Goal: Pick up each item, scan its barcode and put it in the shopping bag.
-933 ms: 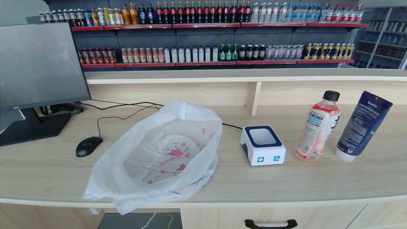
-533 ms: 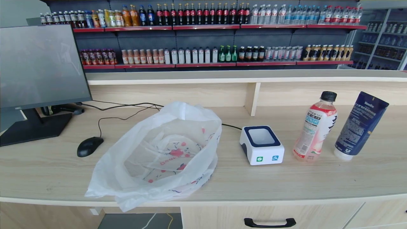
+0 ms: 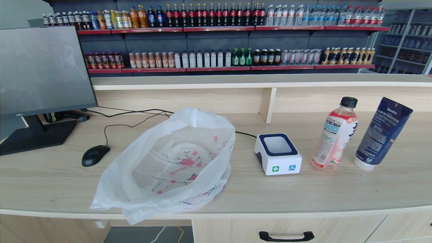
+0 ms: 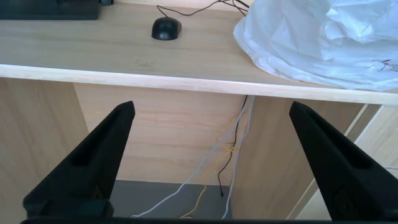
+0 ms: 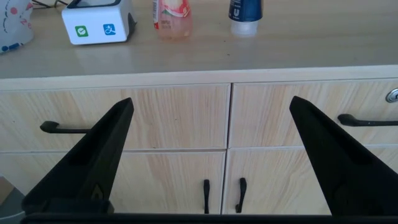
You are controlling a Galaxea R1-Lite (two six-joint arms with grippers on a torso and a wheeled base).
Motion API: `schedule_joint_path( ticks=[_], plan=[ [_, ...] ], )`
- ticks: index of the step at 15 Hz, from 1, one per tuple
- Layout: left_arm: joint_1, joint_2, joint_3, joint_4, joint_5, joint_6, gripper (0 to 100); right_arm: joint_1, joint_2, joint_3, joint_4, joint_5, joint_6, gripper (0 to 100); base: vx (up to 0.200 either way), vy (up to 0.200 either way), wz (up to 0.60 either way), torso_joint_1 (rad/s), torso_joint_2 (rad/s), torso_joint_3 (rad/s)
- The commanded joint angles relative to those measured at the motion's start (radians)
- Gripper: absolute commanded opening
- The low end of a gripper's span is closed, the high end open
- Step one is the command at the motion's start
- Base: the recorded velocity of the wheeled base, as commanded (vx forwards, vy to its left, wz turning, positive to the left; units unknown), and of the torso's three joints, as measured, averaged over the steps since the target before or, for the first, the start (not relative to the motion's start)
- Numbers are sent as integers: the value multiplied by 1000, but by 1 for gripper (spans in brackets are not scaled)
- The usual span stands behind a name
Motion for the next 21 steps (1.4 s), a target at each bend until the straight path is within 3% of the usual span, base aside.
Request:
schedule_joint_path(
  ticks=[1,11,13,16,21],
  plan=[
    [0,0,0,0,0,1,100,0,0,0,0,0,0,100,0,0,0,0,0,0],
    [0,0,0,0,0,-1,100,0,0,0,-29,3,-5,100,0,0,0,0,0,0],
    [0,0,0,0,0,-1,100,-1,5,-63,-77,41,0,100,0,0,0,0,0,0],
    [0,0,0,0,0,-1,100,2,28,-169,54,50,-3,100,0,0,0,0,0,0],
    [0,0,0,0,0,-1,100,22,192,-267,67,73,-5,100,0,0,0,0,0,0]
  ],
)
